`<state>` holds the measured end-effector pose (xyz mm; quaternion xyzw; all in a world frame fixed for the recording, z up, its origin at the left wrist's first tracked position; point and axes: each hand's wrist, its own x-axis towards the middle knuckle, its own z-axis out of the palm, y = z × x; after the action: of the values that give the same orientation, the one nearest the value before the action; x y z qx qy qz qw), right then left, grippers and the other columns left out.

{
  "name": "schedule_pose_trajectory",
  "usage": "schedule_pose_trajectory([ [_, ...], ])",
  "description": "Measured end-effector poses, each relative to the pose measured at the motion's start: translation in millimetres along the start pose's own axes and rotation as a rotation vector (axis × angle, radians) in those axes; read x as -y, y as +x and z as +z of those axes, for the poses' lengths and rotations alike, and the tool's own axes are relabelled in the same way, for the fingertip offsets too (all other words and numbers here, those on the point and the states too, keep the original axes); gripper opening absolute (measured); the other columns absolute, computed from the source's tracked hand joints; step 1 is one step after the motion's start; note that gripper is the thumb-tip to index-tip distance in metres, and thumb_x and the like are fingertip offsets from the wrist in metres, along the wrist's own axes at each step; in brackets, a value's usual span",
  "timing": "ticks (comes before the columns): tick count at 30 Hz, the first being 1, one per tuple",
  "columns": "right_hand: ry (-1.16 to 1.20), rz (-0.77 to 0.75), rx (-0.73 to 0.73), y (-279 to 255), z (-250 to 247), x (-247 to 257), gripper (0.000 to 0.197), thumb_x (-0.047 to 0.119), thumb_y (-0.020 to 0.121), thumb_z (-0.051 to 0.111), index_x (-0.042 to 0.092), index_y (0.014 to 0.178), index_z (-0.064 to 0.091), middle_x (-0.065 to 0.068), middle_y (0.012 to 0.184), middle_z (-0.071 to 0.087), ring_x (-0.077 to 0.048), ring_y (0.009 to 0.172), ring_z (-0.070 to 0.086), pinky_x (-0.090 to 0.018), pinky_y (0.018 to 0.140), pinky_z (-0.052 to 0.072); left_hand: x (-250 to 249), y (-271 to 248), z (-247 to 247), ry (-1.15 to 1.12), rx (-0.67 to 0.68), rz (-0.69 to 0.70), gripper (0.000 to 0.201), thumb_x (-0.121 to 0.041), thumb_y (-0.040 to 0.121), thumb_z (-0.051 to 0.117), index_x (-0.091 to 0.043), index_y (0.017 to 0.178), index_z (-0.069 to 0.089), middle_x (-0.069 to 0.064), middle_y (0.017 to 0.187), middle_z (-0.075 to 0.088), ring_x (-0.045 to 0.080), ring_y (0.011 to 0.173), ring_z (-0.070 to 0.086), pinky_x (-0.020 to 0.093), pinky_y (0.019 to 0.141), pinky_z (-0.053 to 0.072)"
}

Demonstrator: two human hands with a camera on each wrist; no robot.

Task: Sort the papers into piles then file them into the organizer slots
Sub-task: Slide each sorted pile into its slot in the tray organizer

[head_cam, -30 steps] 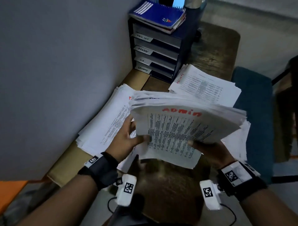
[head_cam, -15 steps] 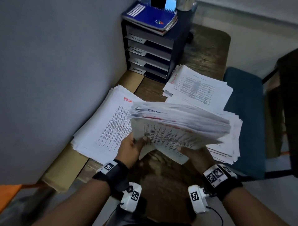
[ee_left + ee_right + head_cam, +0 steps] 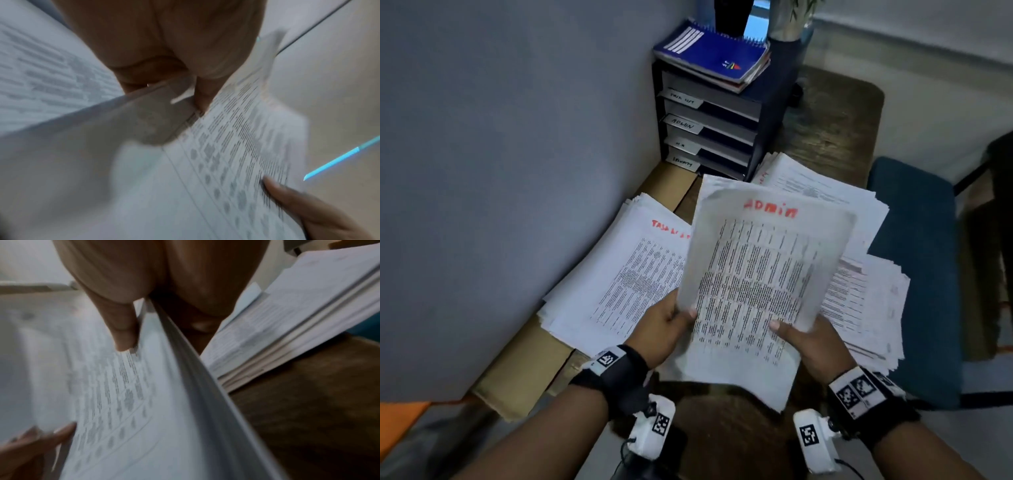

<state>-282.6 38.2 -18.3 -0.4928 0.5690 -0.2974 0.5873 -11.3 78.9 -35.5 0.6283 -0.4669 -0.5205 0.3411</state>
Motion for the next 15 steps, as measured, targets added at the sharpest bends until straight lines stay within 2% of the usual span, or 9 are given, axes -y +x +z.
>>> schedule_pose_trajectory([
  [2,-0.021,-0.049,0.066,3.6,3.1,15.4,0.034,0.024,0.082,0.075,0.022,0.115,0.068,0.007,0.107,0.074,-0.014,0.102,0.069,-0.041,0.094,0.052,-17.1,-0.6,-15.3,-0.120,0.079,-0.037,0.020,-0.030,0.086,0.063,-0.024,0.105,0.065,-0.008,0.092,0.071,0.016,0.089,0.065,0.031,0.082,0.049],
  [4,0.052,-0.028,0.124,12.5,11.5,24.5,0.035,0.018,0.084,0.073,0.017,0.118,0.067,0.003,0.111,0.074,-0.018,0.104,0.069,-0.045,0.098,0.050,-34.8,-1.1,-32.2,-0.366,0.090,-0.072,0.028,-0.018,0.083,0.068,-0.007,0.109,0.068,0.008,0.106,0.074,0.025,0.095,0.069,0.038,0.087,0.052],
  [5,0.124,-0.007,0.138,17.1,17.0,27.8,0.035,0.013,0.084,0.072,0.013,0.119,0.067,-0.003,0.112,0.073,-0.022,0.105,0.069,-0.048,0.099,0.049,-41.7,-6.2,-41.2,-0.515,0.073,-0.108,0.029,-0.019,0.082,0.069,-0.003,0.106,0.071,0.015,0.105,0.074,0.029,0.091,0.071,0.039,0.084,0.055],
  [7,0.288,0.032,0.133,29.9,30.7,35.4,0.037,0.005,0.083,0.070,0.005,0.120,0.065,-0.013,0.116,0.071,-0.031,0.108,0.067,-0.053,0.100,0.047,-40.2,-13.1,-53.3,-0.902,0.040,-0.193,0.043,-0.041,0.080,0.063,-0.006,0.100,0.077,0.020,0.100,0.074,0.031,0.082,0.073,0.039,0.072,0.060],
  [8,0.359,0.046,0.121,37.8,37.7,38.5,0.039,0.002,0.083,0.069,0.003,0.121,0.064,-0.016,0.118,0.069,-0.034,0.110,0.066,-0.056,0.101,0.046,-34.0,-17.6,-57.9,-1.095,0.038,-0.207,0.059,-0.054,0.078,0.060,-0.008,0.110,0.075,0.021,0.110,0.072,0.034,0.091,0.073,0.043,0.075,0.060],
  [10,0.461,0.061,0.100,57.0,48.9,43.0,0.042,-0.001,0.083,0.067,0.001,0.125,0.061,-0.020,0.123,0.066,-0.037,0.114,0.063,-0.060,0.101,0.044,-20.5,-21.1,-62.9,-1.319,0.128,-0.197,0.087,-0.067,0.078,0.059,-0.010,0.143,0.050,0.023,0.144,0.050,0.043,0.124,0.056,0.063,0.095,0.047],
  [12,0.494,0.074,0.090,77.1,60.6,50.7,0.044,0.002,0.082,0.071,0.004,0.125,0.062,-0.020,0.125,0.064,-0.038,0.116,0.062,-0.063,0.100,0.042,-15.3,-16.4,-60.1,-1.422,0.267,-0.161,0.084,-0.059,0.088,0.059,-0.011,0.152,0.032,0.023,0.155,0.031,0.047,0.138,0.037,0.072,0.109,0.024],
  [13,0.486,0.078,0.103,85.8,66.3,53.7,0.047,0.007,0.079,0.076,0.006,0.125,0.063,-0.019,0.126,0.064,-0.038,0.117,0.061,-0.065,0.100,0.042,-18.0,-11.5,-57.6,-1.362,0.223,-0.178,0.078,-0.050,0.088,0.066,-0.008,0.148,0.040,0.025,0.152,0.037,0.046,0.135,0.043,0.071,0.108,0.028],
  [15,0.454,0.084,0.152,101.6,76.8,60.1,0.051,0.012,0.078,0.079,0.008,0.126,0.062,-0.017,0.128,0.064,-0.035,0.119,0.060,-0.063,0.102,0.041,-25.7,4.0,-58.5,-1.134,0.021,-0.276,0.066,-0.035,0.080,0.077,0.000,0.132,0.058,0.026,0.135,0.058,0.038,0.115,0.063,0.057,0.090,0.054],
])
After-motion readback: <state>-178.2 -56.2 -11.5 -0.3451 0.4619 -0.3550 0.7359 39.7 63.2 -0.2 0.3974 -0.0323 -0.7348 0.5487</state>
